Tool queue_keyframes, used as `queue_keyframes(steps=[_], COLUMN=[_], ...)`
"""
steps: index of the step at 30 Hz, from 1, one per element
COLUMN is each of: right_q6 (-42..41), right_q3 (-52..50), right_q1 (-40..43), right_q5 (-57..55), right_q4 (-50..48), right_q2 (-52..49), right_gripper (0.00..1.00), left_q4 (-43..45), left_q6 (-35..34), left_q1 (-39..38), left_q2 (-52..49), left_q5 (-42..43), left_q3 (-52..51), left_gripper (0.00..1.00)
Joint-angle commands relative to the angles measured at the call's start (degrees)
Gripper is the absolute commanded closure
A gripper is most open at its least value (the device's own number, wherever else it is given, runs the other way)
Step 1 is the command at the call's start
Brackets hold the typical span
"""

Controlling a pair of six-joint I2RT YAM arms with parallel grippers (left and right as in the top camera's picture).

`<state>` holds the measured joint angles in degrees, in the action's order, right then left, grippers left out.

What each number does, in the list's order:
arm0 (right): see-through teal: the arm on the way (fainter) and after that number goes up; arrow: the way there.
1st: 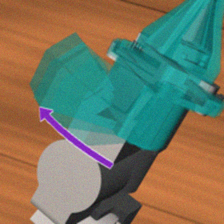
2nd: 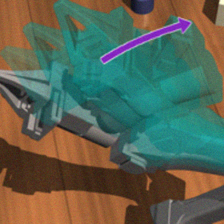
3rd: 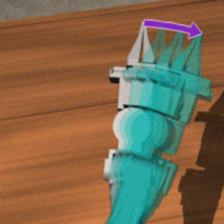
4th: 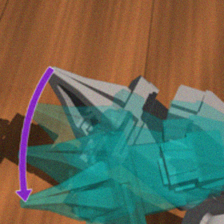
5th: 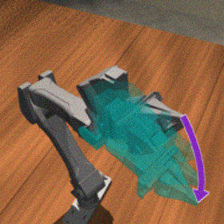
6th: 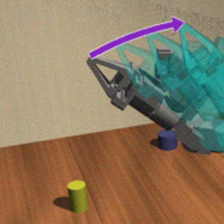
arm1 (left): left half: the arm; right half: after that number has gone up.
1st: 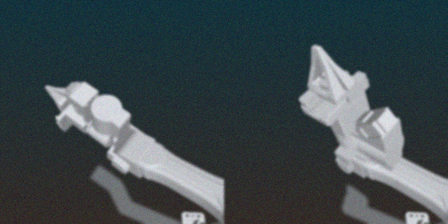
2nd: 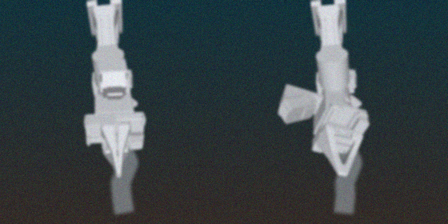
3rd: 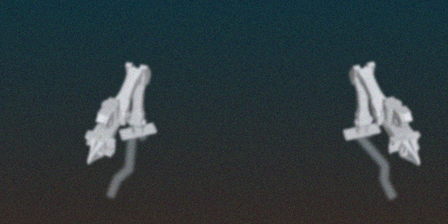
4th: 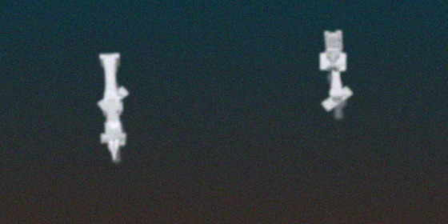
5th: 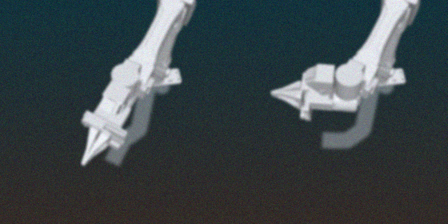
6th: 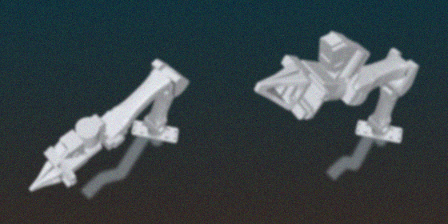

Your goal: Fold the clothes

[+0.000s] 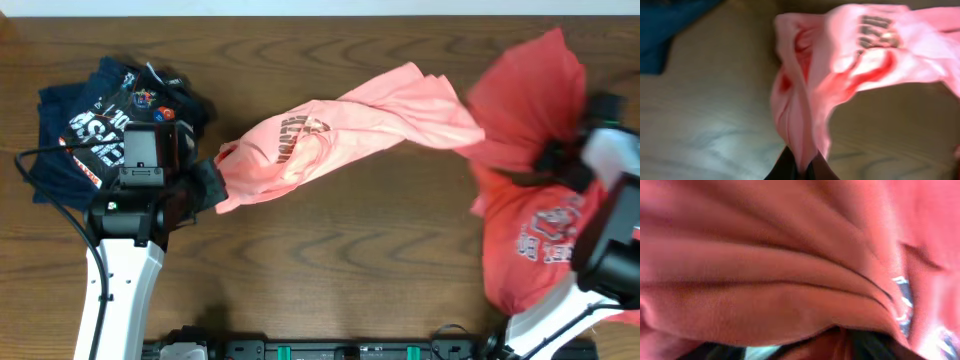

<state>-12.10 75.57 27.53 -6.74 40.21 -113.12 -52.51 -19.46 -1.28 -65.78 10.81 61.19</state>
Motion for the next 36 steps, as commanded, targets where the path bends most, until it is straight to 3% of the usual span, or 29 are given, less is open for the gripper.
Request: queue_keyframes(steps=[1, 5, 7, 8, 12, 15, 22, 34, 36], right_q6=[-2.1, 4.0, 8.3, 10.1, 15.0, 14.3, 0.4, -17.0, -19.1], right_q3=[6.9, 12.8, 14.2, 14.3, 13.6, 11.1, 4.2, 2.1, 2.1], right_q1=[6.7, 9.4, 7.8, 6.1, -2.6, -10.2, -24.1, -29.7, -29.9], right_q5=[9.4, 34.2, 42.1, 43.1, 41.1, 33.9, 23.3, 18.5, 18.5], right_q4=[2.6, 6.1, 8.2, 9.1, 12.4, 12.2, 2.9, -7.6, -7.9], right_q2=[0.3, 0.6, 1.1, 1.5, 1.4, 1.4, -0.8, -8.4, -9.7], right_gripper=[0.3, 0.22, 0.18, 0.16, 0.1, 0.1, 0.1, 0.15, 0.2], left_q4=[-1.7, -1.6, -0.9, -0.4, 1.4, 2.3, 2.5, 2.5, 2.5], left_q6=[0.8, 0.8, 0.8, 0.8, 0.8, 0.8, 0.8, 0.8, 0.8], left_q1=[0.2, 0.2, 0.2, 0.2, 0.2, 0.2, 0.2, 0.2, 0.2], left_q2=[-0.7, -1.5, -2.1, -2.5, -3.7, -4.5, -5.7, -6.1, -6.1], left_q5=[-6.5, -7.1, -7.0, -7.0, -7.0, -7.0, -7.0, -7.0, -7.0], left_q3=[-0.6, -1.0, -1.0, -1.0, -1.0, -1.0, -1.0, -1.0, -1.0], left_gripper=[0.93, 0.88, 0.83, 0.75, 0.73, 0.73, 0.72, 0.72, 0.72])
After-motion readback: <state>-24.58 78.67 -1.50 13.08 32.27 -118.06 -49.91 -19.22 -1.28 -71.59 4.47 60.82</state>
